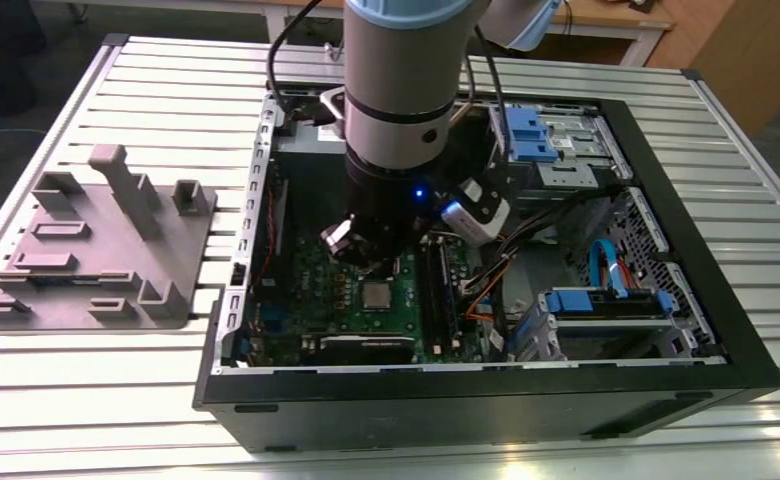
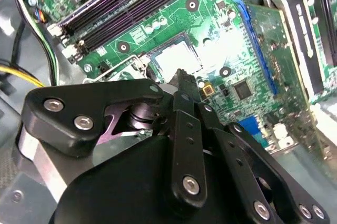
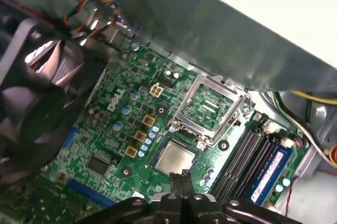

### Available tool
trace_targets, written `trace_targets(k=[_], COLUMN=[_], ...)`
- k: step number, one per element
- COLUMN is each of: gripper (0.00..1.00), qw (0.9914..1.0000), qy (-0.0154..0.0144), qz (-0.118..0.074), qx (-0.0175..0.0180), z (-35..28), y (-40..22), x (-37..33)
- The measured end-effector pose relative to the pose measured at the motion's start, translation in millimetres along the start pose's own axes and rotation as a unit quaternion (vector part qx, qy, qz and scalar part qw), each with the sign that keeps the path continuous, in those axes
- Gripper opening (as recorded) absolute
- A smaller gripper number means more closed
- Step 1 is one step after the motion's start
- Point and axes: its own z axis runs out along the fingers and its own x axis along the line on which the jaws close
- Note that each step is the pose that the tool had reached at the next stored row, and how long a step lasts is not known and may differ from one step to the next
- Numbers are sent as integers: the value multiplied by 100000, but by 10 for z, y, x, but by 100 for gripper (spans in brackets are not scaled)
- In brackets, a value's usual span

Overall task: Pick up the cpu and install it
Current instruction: 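Close the cpu cover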

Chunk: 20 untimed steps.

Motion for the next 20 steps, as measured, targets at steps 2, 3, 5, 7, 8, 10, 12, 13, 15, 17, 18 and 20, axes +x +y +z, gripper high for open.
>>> trace_targets(k=[2,3,5,7,8,10,12,13,15,17,18,20], gripper=[10,10,10,10,10,10,10,10,10,10,10,10], qw=[99983,99962,99896,99799,99733,99586,99407,99304,99100,99046,99015,98920], qy=[-57,-84,-141,-200,-229,-283,-339,-369,-528,-1584,-2132,-3190], qz=[-1851,-2759,-4548,-6341,-7302,-9088,-10872,-11772,-13378,-13602,-13655,-13844], qx=[-4,-5,-8,-12,-15,-18,-21,-24,-158,-1511,-2223,-3602], z=[4,6,10,15,17,21,25,26,29,30,30,31], y=[0,0,0,1,1,1,1,1,1,1,1,1], x=[0,0,0,0,0,0,0,0,1,1,0,1])
